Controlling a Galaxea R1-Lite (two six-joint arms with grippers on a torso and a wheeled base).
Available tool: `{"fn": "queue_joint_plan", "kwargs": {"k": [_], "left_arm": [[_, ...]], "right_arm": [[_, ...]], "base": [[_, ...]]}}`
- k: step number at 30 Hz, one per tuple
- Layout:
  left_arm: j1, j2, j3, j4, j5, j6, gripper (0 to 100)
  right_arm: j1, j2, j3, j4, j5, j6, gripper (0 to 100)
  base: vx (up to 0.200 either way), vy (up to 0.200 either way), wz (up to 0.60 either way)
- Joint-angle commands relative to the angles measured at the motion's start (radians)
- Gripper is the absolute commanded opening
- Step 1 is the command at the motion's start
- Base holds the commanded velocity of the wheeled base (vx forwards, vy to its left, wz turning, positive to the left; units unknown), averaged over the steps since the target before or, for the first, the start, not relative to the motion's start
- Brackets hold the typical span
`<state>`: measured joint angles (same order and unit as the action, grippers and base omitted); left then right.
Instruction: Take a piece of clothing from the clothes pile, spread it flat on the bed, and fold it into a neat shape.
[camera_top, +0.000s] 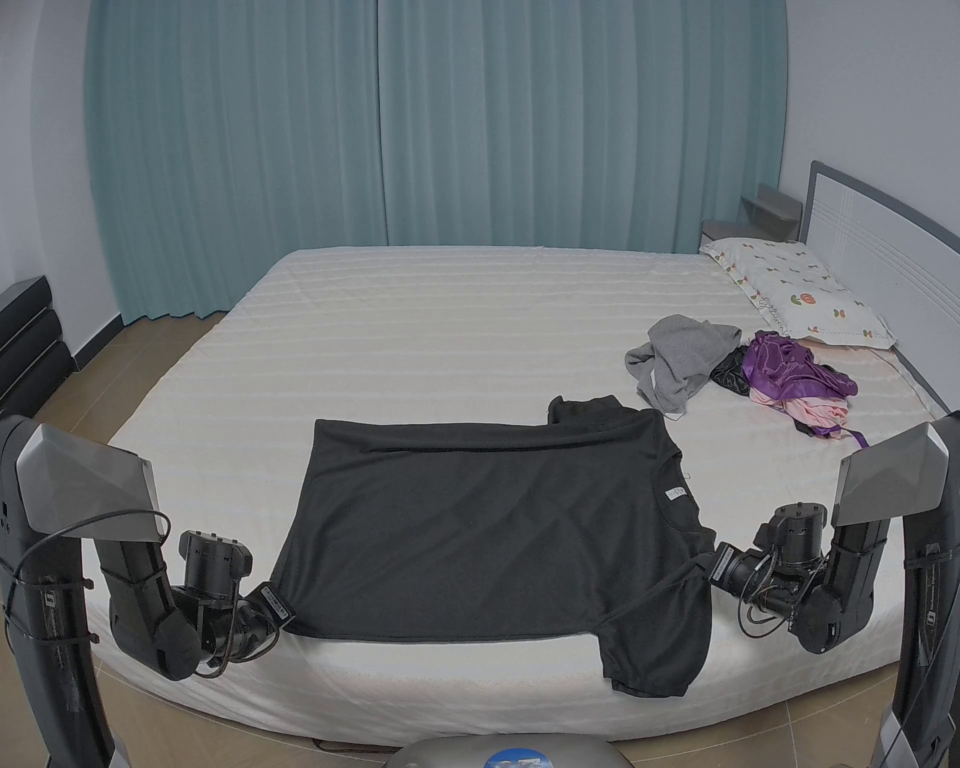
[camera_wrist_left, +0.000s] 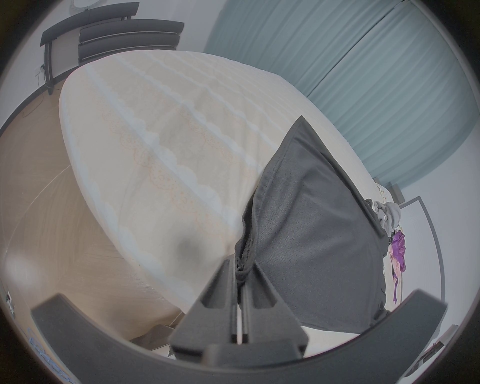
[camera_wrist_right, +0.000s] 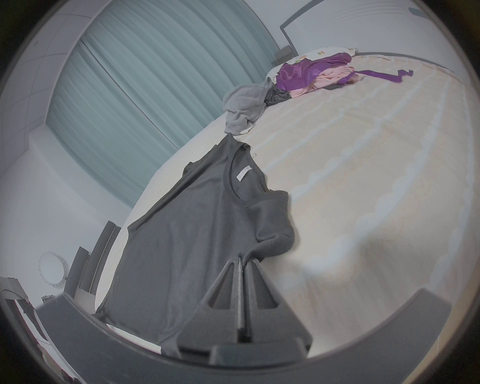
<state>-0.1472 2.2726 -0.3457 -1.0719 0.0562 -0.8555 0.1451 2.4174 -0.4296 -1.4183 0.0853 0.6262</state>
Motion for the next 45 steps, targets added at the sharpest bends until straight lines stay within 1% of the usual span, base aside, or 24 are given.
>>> {"fn": "queue_joint_plan", "kwargs": {"k": [1, 2, 3, 5, 6, 11, 13, 14, 15, 17, 19, 22, 23, 24, 26, 27, 30, 34, 40, 41, 45], "left_arm": [[0.000, 0.002, -0.001, 0.000, 0.001, 0.000, 0], [0.000, 0.002, -0.001, 0.000, 0.001, 0.000, 0], [0.000, 0.002, -0.001, 0.000, 0.001, 0.000, 0], [0.000, 0.002, -0.001, 0.000, 0.001, 0.000, 0], [0.000, 0.002, -0.001, 0.000, 0.001, 0.000, 0], [0.000, 0.001, -0.001, 0.000, 0.001, 0.000, 0], [0.000, -0.002, 0.001, 0.000, -0.006, 0.000, 0], [0.000, -0.002, 0.001, 0.000, -0.006, 0.000, 0], [0.000, -0.002, 0.001, 0.000, -0.006, 0.000, 0], [0.000, -0.002, 0.001, 0.000, -0.006, 0.000, 0], [0.000, -0.002, 0.001, 0.000, -0.006, 0.000, 0], [0.000, -0.002, 0.001, 0.000, -0.006, 0.000, 0], [0.000, -0.002, 0.001, 0.000, -0.006, 0.000, 0], [0.002, -0.002, 0.001, 0.000, -0.006, 0.000, 0], [0.002, -0.002, 0.001, 0.000, -0.006, 0.000, 0], [0.002, -0.002, 0.001, 0.000, -0.006, 0.000, 0], [0.002, -0.002, 0.001, 0.000, -0.006, 0.000, 0], [0.003, -0.002, 0.001, 0.000, -0.006, -0.002, 0], [0.003, -0.002, -0.001, 0.000, -0.006, -0.002, 0], [0.003, -0.004, -0.001, 0.000, -0.006, -0.002, 0], [0.003, -0.002, -0.001, 0.000, -0.006, -0.002, 0]], "right_arm": [[-0.001, 0.019, -0.054, 0.007, 0.001, -0.013, 0], [-0.001, 0.023, -0.066, 0.010, 0.001, -0.014, 0], [-0.001, 0.026, -0.077, 0.018, 0.001, -0.016, 100], [-0.001, 0.029, -0.092, 0.038, 0.001, -0.023, 100], [-0.001, 0.032, -0.106, 0.062, 0.001, -0.040, 100], [-0.001, 0.029, -0.109, 0.059, 0.004, -0.046, 100], [-0.010, -0.028, -0.049, 0.059, 0.010, -0.051, 100], [-0.016, -0.047, -0.032, 0.061, 0.017, -0.054, 100], [-0.021, -0.072, -0.006, 0.061, 0.044, -0.057, 100], [-0.024, -0.109, 0.055, 0.061, 0.122, -0.060, 100], [-0.024, -0.104, 0.109, 0.055, 0.162, -0.072, 100], [-0.022, -0.074, 0.158, 0.029, 0.174, -0.120, 100], [-0.022, -0.074, 0.158, 0.029, 0.174, -0.120, 100], [-0.022, -0.043, 0.198, -0.010, 0.179, -0.152, 100], [-0.022, -0.031, 0.212, -0.031, 0.183, -0.164, 100], [-0.021, 0.000, 0.233, -0.080, 0.197, -0.180, 100], [-0.021, 0.028, 0.239, -0.117, 0.200, -0.181, 100], [-0.018, 0.037, 0.235, -0.119, 0.220, -0.181, 100], [-0.016, 0.038, 0.232, -0.114, 0.229, -0.183, 100], [-0.016, 0.038, 0.229, -0.113, 0.254, -0.181, 100], [-0.018, 0.037, 0.226, -0.110, 0.278, -0.181, 100]], "base": [[0.000, 0.000, 0.00], [0.000, 0.000, 0.00], [0.000, 0.000, 0.00], [0.000, 0.000, 0.00], [0.000, 0.000, 0.00], [0.000, 0.000, 0.00], [0.000, 0.000, 0.00], [0.000, 0.000, 0.00], [0.000, 0.000, 0.00], [0.000, 0.000, 0.00], [0.000, 0.000, 0.00], [0.000, 0.000, 0.00], [0.000, 0.000, 0.00], [0.000, 0.000, 0.00], [0.000, 0.000, 0.00], [0.000, 0.000, 0.00], [0.000, 0.000, 0.00], [0.000, 0.000, 0.00], [0.000, 0.000, 0.00], [0.000, 0.000, 0.00], [0.000, 0.000, 0.00]]}}
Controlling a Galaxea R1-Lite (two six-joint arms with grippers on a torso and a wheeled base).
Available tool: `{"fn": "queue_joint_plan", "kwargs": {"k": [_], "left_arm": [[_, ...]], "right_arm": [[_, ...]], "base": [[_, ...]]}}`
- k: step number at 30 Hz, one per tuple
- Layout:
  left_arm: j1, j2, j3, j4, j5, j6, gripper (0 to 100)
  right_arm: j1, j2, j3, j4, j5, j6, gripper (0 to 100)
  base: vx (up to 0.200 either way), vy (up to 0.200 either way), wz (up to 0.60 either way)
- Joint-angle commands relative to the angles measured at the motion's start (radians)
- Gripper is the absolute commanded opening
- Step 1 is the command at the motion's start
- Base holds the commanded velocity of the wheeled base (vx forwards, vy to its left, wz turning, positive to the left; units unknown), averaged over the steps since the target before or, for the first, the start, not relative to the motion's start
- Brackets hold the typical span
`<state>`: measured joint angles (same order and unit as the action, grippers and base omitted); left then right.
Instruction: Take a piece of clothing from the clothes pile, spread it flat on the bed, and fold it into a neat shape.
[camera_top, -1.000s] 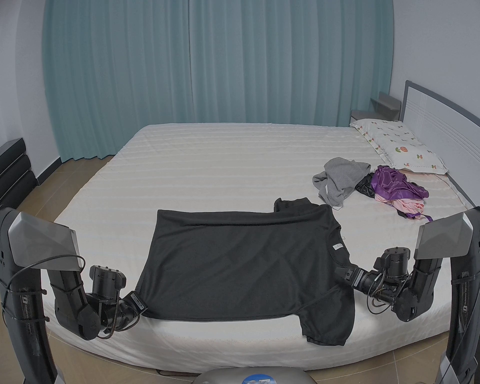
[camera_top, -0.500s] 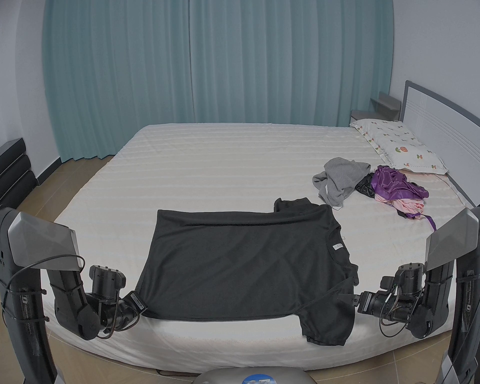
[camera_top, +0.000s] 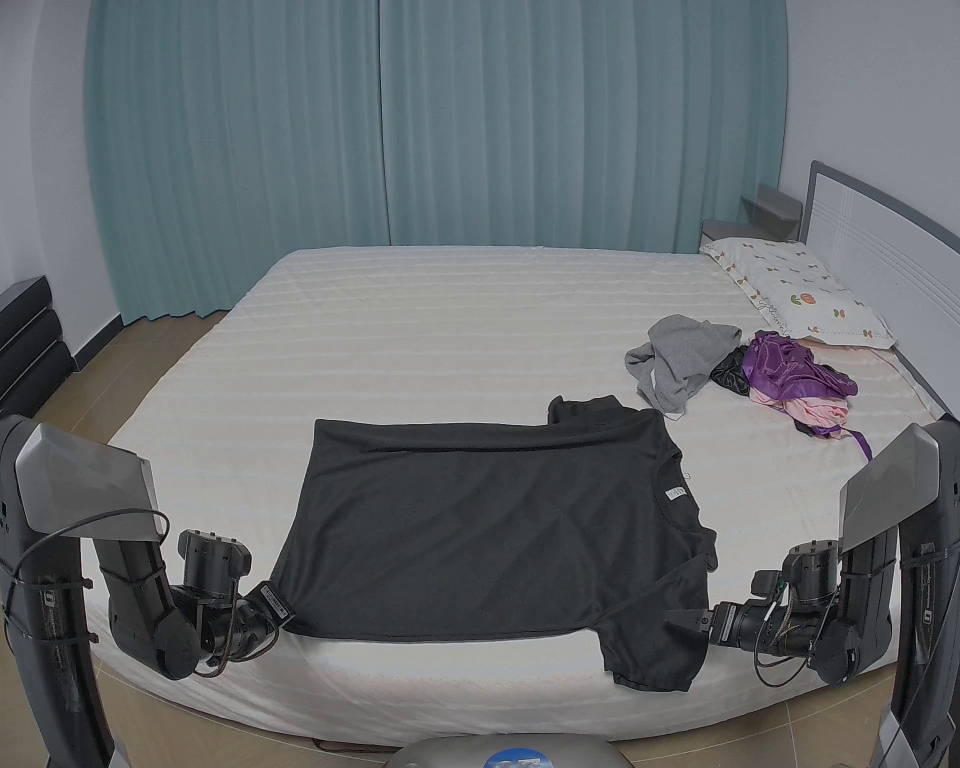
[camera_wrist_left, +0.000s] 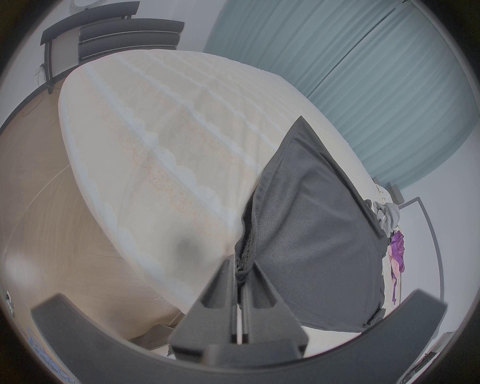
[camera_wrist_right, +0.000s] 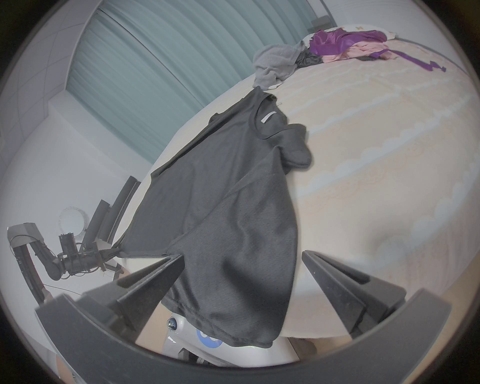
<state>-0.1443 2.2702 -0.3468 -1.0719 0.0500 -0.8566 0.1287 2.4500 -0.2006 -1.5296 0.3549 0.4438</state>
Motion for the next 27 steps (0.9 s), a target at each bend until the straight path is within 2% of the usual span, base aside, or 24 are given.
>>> {"fn": "queue_joint_plan", "kwargs": {"k": [1, 14, 15, 27], "left_arm": [[0.000, 0.000, 0.000, 0.000, 0.001, -0.001, 0], [0.000, 0.000, -0.001, 0.000, 0.001, -0.001, 0], [0.000, 0.000, -0.001, 0.000, 0.001, -0.002, 0], [0.005, -0.003, -0.001, 0.000, -0.001, -0.002, 0]], "right_arm": [[-0.001, 0.004, -0.003, 0.002, 0.010, 0.001, 100], [0.009, -0.011, -0.045, 0.063, 0.019, -0.001, 100], [0.009, -0.011, -0.046, 0.065, 0.019, -0.001, 0], [-0.004, -0.034, -0.011, 0.063, 0.010, -0.043, 0]], "base": [[0.000, 0.000, 0.00], [0.000, 0.000, 0.00], [0.000, 0.000, 0.00], [0.000, 0.000, 0.00]]}}
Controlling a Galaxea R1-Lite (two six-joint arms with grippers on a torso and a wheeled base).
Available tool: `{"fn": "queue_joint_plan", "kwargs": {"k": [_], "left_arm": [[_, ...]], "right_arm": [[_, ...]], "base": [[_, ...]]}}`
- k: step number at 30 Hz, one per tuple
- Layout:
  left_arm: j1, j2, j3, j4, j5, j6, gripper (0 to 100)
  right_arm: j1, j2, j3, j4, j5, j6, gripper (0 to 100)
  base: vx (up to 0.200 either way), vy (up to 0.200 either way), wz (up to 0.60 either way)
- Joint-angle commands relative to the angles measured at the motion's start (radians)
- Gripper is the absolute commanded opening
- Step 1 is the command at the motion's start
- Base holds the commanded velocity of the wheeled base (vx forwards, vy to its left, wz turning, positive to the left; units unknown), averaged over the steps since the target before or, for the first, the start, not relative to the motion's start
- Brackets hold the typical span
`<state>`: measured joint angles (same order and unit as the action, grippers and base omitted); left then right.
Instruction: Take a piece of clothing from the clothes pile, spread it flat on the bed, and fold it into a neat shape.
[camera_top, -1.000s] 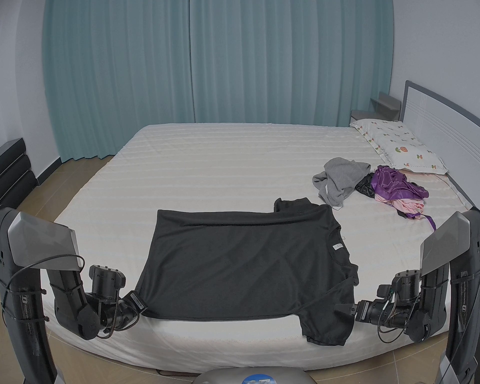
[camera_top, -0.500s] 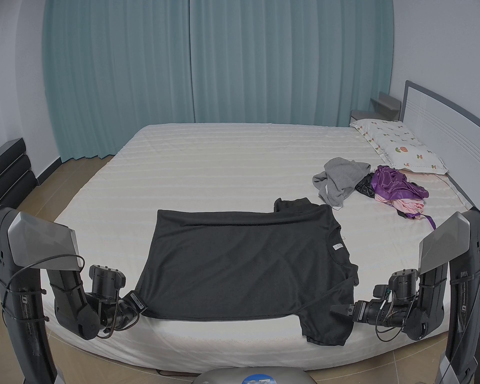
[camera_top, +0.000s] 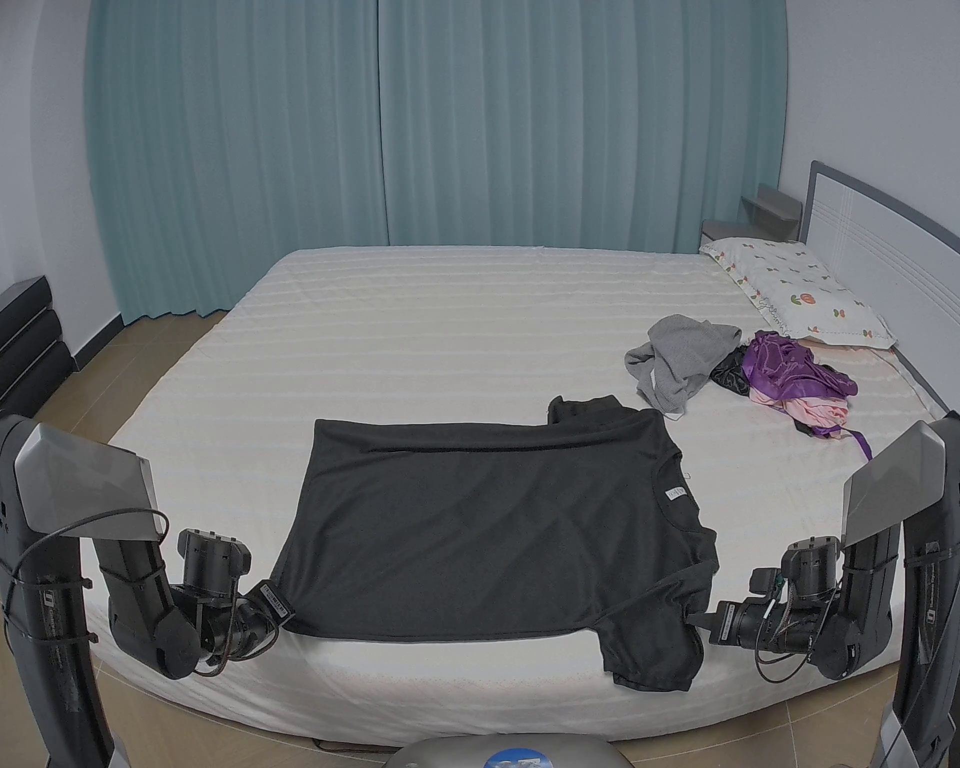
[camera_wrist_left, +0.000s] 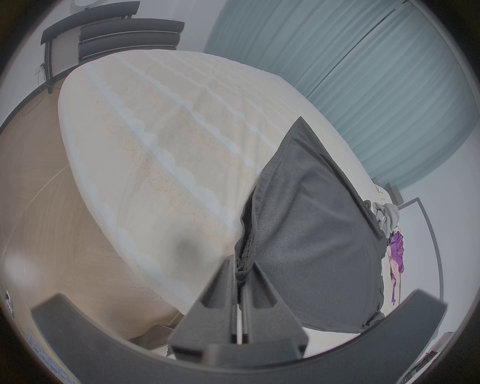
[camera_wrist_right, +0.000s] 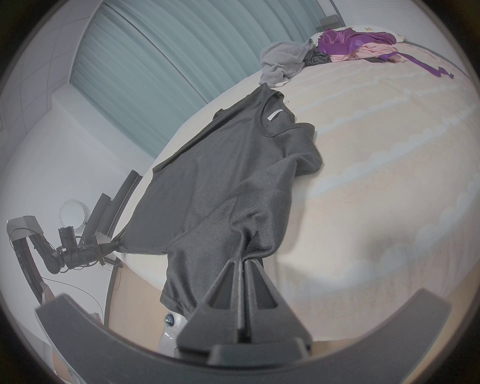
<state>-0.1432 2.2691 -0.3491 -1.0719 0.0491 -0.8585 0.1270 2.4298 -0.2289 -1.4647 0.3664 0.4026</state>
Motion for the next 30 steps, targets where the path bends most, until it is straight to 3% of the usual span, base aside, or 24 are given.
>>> {"fn": "queue_joint_plan", "kwargs": {"k": [1, 11, 24, 30], "left_arm": [[0.004, -0.002, 0.001, 0.000, -0.002, -0.001, 0], [0.004, -0.003, 0.006, 0.000, 0.000, 0.001, 0], [0.017, -0.043, 0.048, 0.001, 0.000, 0.038, 0], [0.042, -0.043, 0.079, 0.000, -0.003, 0.108, 0]], "right_arm": [[-0.003, -0.017, 0.022, -0.003, -0.003, -0.002, 0], [-0.052, -0.038, 0.172, -0.106, 0.009, -0.001, 0], [-0.075, -0.092, 0.229, -0.102, 0.023, 0.021, 0], [-0.078, -0.136, 0.229, 0.020, 0.026, 0.010, 0]], "base": [[0.000, 0.000, 0.00], [0.000, 0.000, 0.00], [0.000, 0.000, 0.00], [0.000, 0.000, 0.00]]}}
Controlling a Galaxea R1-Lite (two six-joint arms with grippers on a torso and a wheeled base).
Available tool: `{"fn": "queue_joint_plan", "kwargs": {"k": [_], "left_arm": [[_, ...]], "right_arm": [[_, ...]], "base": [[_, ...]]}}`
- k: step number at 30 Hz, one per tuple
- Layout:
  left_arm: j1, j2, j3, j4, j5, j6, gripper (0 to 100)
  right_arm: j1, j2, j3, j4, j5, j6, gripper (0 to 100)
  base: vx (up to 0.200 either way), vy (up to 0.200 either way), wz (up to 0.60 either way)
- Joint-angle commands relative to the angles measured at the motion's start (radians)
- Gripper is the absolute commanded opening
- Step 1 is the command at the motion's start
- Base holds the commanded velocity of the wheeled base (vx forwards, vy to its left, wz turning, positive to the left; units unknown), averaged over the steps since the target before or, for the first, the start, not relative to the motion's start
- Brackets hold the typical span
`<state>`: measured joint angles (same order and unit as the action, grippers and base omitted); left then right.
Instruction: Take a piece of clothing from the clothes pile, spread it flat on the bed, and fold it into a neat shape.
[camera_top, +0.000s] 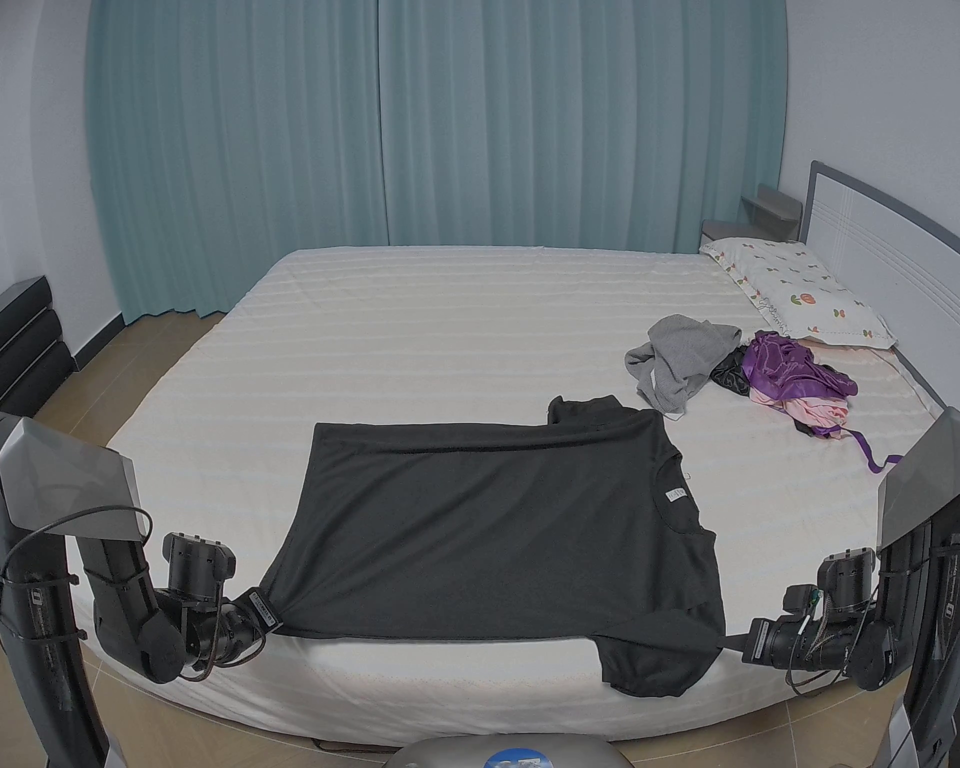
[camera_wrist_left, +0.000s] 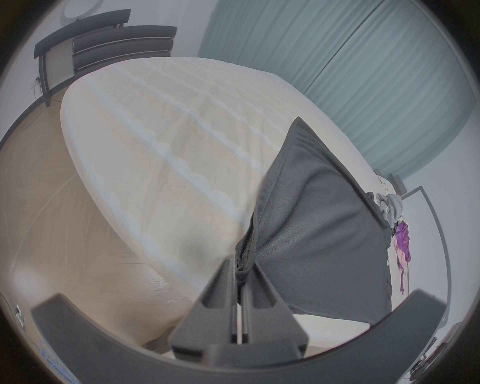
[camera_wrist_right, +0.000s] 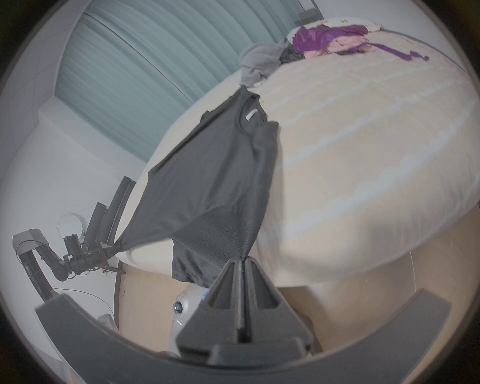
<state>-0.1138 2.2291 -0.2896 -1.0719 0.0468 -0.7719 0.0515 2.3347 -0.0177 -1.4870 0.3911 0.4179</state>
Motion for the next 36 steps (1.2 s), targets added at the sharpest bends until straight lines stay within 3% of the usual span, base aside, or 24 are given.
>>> {"fn": "queue_joint_plan", "kwargs": {"k": [1, 11, 21, 36], "left_arm": [[0.011, -0.003, 0.023, 0.000, -0.001, 0.023, 0], [0.002, -0.006, 0.073, 0.000, -0.001, 0.108, 0], [0.002, -0.048, 0.159, 0.001, -0.001, 0.237, 0], [-0.027, -0.088, 0.254, 0.009, 0.008, 0.355, 0]], "right_arm": [[-0.004, -0.057, 0.018, 0.059, 0.000, -0.005, 0], [-0.022, -0.173, 0.018, 0.223, -0.011, -0.018, 0], [-0.074, -0.230, 0.018, 0.378, -0.024, -0.106, 0], [-0.076, -0.348, 0.018, 0.554, -0.031, -0.162, 0]], "base": [[0.000, 0.000, 0.00], [0.000, 0.000, 0.00], [0.000, 0.000, 0.00], [0.000, 0.000, 0.00]]}}
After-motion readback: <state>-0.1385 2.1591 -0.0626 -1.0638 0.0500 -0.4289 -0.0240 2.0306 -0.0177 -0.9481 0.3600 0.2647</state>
